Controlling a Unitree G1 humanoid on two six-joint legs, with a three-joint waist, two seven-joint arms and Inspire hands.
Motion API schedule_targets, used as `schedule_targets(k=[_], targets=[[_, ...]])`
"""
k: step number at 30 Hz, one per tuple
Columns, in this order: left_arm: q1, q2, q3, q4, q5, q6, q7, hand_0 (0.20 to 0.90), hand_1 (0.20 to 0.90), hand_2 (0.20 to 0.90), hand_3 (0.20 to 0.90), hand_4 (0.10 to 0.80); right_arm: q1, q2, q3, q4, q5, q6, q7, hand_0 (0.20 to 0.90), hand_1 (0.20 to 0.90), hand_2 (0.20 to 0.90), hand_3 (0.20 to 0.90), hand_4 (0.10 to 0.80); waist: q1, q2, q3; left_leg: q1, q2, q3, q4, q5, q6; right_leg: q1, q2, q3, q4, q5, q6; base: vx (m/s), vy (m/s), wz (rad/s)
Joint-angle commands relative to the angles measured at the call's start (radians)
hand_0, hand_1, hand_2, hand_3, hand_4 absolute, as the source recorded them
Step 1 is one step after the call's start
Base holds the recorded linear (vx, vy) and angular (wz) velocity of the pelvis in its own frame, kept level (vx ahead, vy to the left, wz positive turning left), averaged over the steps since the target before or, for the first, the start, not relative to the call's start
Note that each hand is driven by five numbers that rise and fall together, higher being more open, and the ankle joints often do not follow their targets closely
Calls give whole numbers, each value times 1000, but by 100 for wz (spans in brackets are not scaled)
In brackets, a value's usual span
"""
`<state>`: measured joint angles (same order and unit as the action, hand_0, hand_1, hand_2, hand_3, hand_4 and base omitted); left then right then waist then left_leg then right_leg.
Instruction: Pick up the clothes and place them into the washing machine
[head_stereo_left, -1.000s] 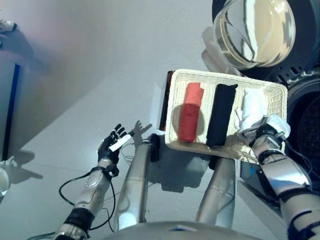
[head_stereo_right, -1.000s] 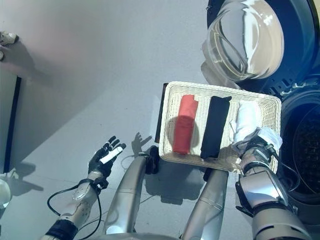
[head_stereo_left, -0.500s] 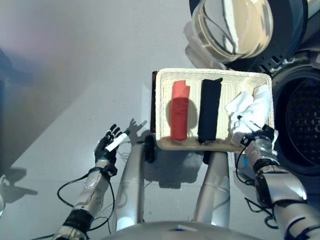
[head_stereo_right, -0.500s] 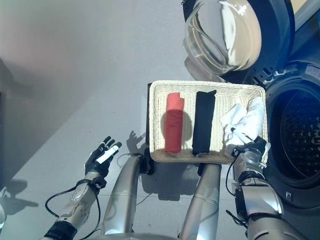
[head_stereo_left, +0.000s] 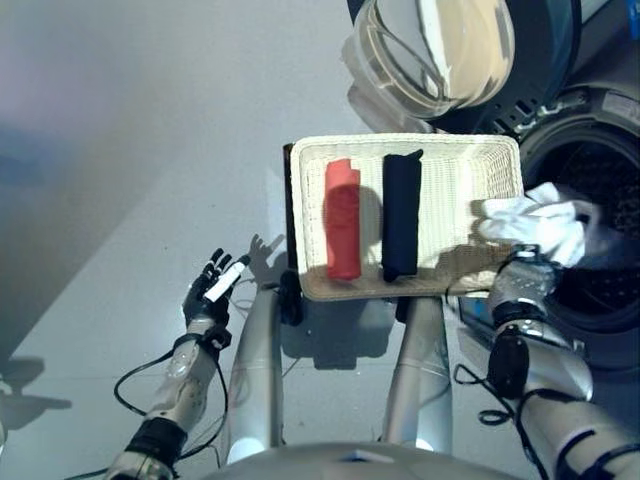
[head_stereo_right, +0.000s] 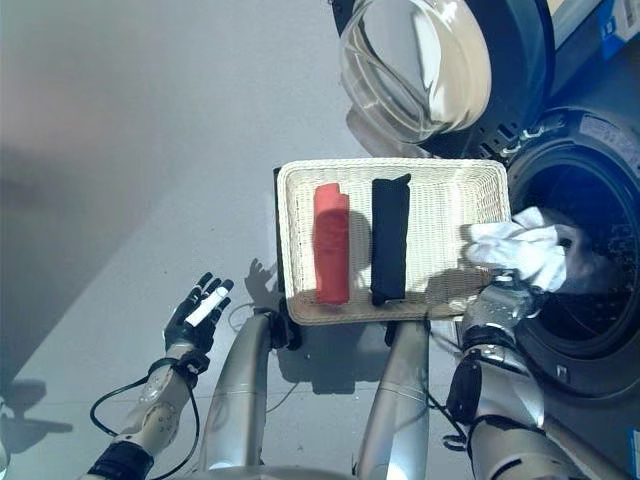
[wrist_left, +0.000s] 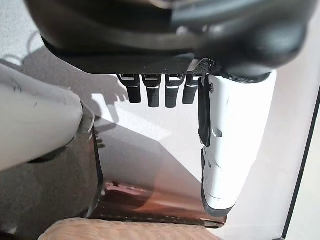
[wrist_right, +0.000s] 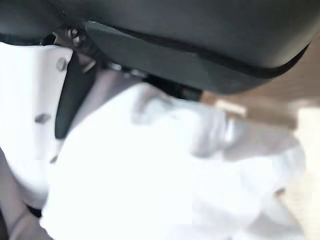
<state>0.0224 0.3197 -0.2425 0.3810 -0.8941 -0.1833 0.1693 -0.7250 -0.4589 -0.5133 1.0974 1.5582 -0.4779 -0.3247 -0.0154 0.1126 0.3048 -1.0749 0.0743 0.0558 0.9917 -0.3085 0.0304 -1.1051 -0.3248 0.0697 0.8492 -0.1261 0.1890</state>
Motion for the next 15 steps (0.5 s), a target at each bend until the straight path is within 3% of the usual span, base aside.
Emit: schedule_targets(k=[1,10,12,13,14,15], targets=[[3,39,6,-70,-8,-47,2,900,900,900,900,800,-30,-253,-50,62,50,-137,-26,200,200,200,200,300,4,15,-41,100,57,-94,-103,2,-112,65,-12,9,15,-86,-51,-51,-23,-5],[30,51,8,-86,1,-57,-3,900,900,900,900,800,12,-429,-95,185,-28,-96,-105,200,200,200,200,300,0,30,-51,79,59,-94,-106,17,-115,44,-15,5,18,-75,-55,13,-9,-1],[39,67,-1,-92,4,-52,-7,900,900,900,900,800,11,-484,-102,262,-32,-75,-141,200,200,200,200,300,7,37,-65,80,64,-98,-95,-8,-118,44,-15,9,33,-104,-49,79,-15,6],[39,70,-5,-96,5,-52,-9,900,900,900,900,800,10,-485,-93,270,-39,-62,-142,428,428,428,428,463,10,38,-65,78,64,-97,-94,-8,-118,42,-15,9,34,-104,-49,0,0,0],[39,74,-10,-97,9,-51,-9,900,900,900,900,800,10,-483,-81,275,-44,-50,-138,864,864,864,864,775,11,39,-67,76,65,-96,-93,-8,-117,39,-15,8,36,-104,-49,0,0,0],[36,76,-14,-97,12,-51,-10,900,900,900,900,800,9,-476,-73,277,-43,-45,-131,900,900,900,900,800,13,40,-70,74,66,-95,-92,-8,-116,37,-13,8,37,-104,-49,0,0,0]])
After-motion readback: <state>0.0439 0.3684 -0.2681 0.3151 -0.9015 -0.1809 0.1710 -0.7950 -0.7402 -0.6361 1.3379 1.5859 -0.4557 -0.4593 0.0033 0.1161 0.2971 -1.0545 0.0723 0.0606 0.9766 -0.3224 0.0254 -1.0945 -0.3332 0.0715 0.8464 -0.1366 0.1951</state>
